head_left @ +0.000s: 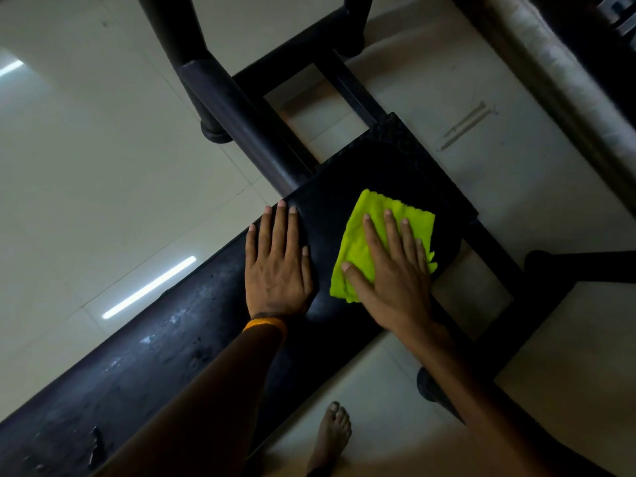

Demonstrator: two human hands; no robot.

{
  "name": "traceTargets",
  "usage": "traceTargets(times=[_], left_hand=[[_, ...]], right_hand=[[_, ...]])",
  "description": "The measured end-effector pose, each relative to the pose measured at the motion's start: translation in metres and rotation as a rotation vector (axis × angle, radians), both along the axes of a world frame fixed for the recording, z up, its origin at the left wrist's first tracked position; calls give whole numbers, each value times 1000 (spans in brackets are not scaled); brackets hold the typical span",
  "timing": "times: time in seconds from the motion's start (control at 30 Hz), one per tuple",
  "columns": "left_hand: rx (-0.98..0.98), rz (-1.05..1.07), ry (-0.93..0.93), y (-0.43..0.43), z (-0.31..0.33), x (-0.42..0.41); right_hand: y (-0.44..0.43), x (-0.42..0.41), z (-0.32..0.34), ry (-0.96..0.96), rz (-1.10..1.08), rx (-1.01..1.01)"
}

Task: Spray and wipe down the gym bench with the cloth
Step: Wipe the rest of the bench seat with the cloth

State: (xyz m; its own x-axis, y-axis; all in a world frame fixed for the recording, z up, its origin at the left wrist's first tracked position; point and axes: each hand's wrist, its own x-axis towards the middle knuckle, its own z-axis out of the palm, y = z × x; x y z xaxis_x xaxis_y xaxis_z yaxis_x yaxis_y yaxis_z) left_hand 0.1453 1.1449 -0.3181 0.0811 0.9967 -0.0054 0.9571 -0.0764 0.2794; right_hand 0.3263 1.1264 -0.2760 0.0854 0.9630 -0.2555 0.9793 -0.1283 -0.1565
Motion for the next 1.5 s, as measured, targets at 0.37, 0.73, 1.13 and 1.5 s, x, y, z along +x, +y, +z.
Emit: traceTargets(times=[0.37,0.73,1.13,1.5], left_hand=[[-2,1,9,0,0,0],[7,1,4,0,-1,0],[4,-1,16,-1,2,1],[-18,-4,25,1,2,0]], right_hand=[[-3,3,-1,-3,62,16],[27,38,-18,19,-328,72],[-66,-46,-17,42,-197,146],[42,-26,-22,-81,-177,231]])
